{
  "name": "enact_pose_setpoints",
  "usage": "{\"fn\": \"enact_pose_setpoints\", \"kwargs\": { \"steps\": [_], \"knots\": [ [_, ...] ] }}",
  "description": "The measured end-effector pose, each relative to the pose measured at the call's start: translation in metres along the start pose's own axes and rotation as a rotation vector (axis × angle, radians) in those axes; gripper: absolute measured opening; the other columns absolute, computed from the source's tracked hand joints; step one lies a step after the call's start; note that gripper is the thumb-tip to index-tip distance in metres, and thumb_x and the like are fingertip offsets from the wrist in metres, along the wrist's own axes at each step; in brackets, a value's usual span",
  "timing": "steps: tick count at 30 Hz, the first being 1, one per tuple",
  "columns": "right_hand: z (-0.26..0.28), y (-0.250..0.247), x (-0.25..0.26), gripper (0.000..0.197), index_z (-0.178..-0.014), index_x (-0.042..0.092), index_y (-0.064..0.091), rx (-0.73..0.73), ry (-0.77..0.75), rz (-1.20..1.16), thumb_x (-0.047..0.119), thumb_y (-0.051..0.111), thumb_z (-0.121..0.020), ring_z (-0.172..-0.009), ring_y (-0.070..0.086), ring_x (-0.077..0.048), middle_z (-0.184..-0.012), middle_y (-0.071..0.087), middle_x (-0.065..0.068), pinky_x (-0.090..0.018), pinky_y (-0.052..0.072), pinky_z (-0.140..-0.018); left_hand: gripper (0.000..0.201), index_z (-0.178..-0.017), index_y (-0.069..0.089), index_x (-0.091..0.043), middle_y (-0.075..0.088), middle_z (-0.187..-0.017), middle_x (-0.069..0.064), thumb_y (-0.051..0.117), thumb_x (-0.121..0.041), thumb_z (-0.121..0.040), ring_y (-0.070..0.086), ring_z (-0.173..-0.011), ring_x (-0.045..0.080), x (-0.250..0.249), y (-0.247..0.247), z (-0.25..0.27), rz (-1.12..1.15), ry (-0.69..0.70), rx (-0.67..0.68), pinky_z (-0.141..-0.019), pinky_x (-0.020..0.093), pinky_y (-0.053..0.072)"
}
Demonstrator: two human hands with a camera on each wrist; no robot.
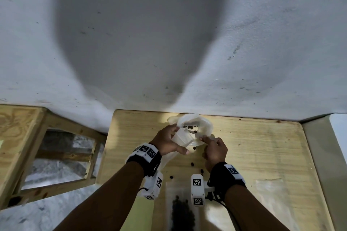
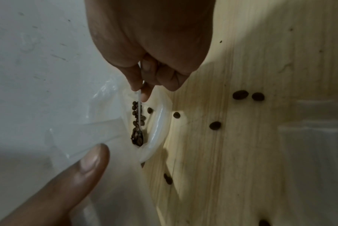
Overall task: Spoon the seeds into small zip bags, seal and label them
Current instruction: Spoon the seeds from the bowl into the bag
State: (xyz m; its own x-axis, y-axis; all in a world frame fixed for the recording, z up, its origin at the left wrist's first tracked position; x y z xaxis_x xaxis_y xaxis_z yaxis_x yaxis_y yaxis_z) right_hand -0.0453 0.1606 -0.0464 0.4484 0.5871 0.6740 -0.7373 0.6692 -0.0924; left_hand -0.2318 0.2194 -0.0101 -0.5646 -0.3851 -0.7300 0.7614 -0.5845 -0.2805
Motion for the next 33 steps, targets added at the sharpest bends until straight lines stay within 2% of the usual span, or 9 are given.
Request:
{"fn": "enact_pose_setpoints", "kwargs": {
  "steps": [4, 12, 19, 22, 26, 28, 30, 32, 33],
  "knots": [
    [-0.001, -0.008, 0.001, 0.035, -0.067, 0.018, 0.044, 0.025, -0.018, -0.038, 0.009, 0.073, -0.085, -0.045, 0.029, -0.015, -0.067, 0.041, -0.009, -0.025, 0.023, -0.043, 0.106, -0.131, 0.055, -0.027, 0.063, -0.121, -0.012, 0.092, -0.05, -0.035, 0.059, -0.111, 0.011, 0.001, -0.003, -0.001, 0.022, -0.024, -0.013, -0.098, 0.038, 0.051],
    [0.0, -0.028, 0.016, 0.034, -0.067, 0.02, 0.046, 0.023, -0.097, 0.016, 0.002, 0.068, -0.085, -0.04, 0.028, -0.011, -0.08, 0.05, -0.016, -0.023, 0.022, -0.04, 0.095, -0.123, 0.061, -0.026, 0.068, -0.115, -0.009, 0.095, -0.049, -0.038, 0.062, -0.109, 0.012, 0.001, -0.011, -0.002, 0.097, -0.04, -0.049, -0.09, 0.032, 0.053],
    [0.01, -0.049, 0.054, 0.035, -0.066, 0.018, 0.043, 0.046, -0.261, -0.012, 0.0, 0.066, -0.085, -0.044, 0.026, -0.014, -0.08, 0.063, -0.022, -0.023, 0.02, -0.043, 0.128, -0.137, 0.051, -0.024, 0.06, -0.131, -0.006, 0.092, -0.066, -0.022, 0.057, -0.118, 0.016, -0.003, -0.013, -0.001, 0.035, -0.076, -0.045, -0.1, 0.039, 0.051],
    [0.017, -0.056, 0.073, 0.035, -0.067, 0.016, 0.043, 0.099, -0.347, -0.036, 0.0, 0.067, -0.087, -0.044, 0.027, -0.015, -0.08, 0.064, -0.022, -0.023, 0.021, -0.044, 0.124, -0.138, 0.049, -0.025, 0.059, -0.13, -0.007, 0.093, -0.061, -0.027, 0.057, -0.117, 0.015, -0.006, -0.012, 0.001, -0.004, -0.066, -0.04, -0.1, 0.041, 0.051],
    [0.029, -0.05, 0.092, 0.033, -0.071, 0.008, 0.041, 0.187, -0.489, 0.049, -0.004, 0.066, -0.088, -0.043, 0.047, -0.004, -0.082, 0.063, -0.031, -0.022, 0.029, -0.045, 0.116, -0.143, 0.042, -0.023, 0.052, -0.137, -0.007, 0.095, -0.047, -0.043, 0.052, -0.122, 0.016, -0.011, -0.007, 0.001, -0.039, -0.031, -0.043, -0.1, 0.037, 0.048],
    [0.031, -0.044, 0.095, 0.033, -0.072, 0.001, 0.04, 0.23, -0.578, 0.136, -0.005, 0.069, -0.086, -0.052, 0.058, -0.013, -0.085, 0.06, -0.038, -0.023, 0.039, -0.051, 0.112, -0.144, 0.041, -0.023, 0.049, -0.136, -0.009, 0.096, -0.04, -0.048, 0.049, -0.12, 0.014, -0.012, -0.004, 0.001, -0.04, -0.008, -0.049, -0.097, 0.032, 0.046],
    [0.033, -0.038, 0.095, 0.036, -0.072, 0.002, 0.041, 0.286, -0.665, 0.255, 0.0, 0.074, -0.084, -0.057, 0.06, -0.028, -0.073, 0.059, -0.022, -0.028, 0.04, -0.057, 0.109, -0.143, 0.041, -0.022, 0.047, -0.132, -0.012, 0.096, -0.036, -0.051, 0.047, -0.117, 0.012, -0.014, -0.002, 0.001, -0.043, 0.011, -0.058, -0.093, 0.028, 0.043],
    [0.039, -0.035, 0.095, 0.037, -0.069, 0.011, 0.045, 0.335, -0.739, 0.375, 0.004, 0.078, -0.083, -0.05, 0.048, -0.018, -0.067, 0.063, -0.001, -0.027, 0.037, -0.053, 0.107, -0.142, 0.043, -0.021, 0.048, -0.132, -0.011, 0.097, -0.034, -0.051, 0.048, -0.118, 0.012, -0.014, -0.001, 0.001, -0.054, 0.026, -0.069, -0.09, 0.027, 0.042],
    [0.042, -0.035, 0.095, 0.037, -0.067, 0.017, 0.047, 0.341, -0.762, 0.394, 0.005, 0.079, -0.083, -0.05, 0.046, -0.014, -0.068, 0.067, 0.001, -0.026, 0.037, -0.052, 0.106, -0.142, 0.043, -0.021, 0.048, -0.132, -0.01, 0.097, -0.033, -0.051, 0.048, -0.118, 0.013, -0.014, -0.001, 0.001, -0.059, 0.03, -0.073, -0.089, 0.027, 0.042]
  ]
}}
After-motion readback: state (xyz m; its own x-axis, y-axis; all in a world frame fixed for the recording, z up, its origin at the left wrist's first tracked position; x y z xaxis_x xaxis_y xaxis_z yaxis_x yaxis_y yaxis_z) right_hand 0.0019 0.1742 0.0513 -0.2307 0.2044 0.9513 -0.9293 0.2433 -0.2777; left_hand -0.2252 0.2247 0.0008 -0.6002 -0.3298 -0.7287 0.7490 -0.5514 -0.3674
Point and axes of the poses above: each hand's wrist, its own z-axis away from the middle knuckle, its own y-axis out of the palm, x = y × z, the point moved 2 cm from there along -z, towards the middle knuckle
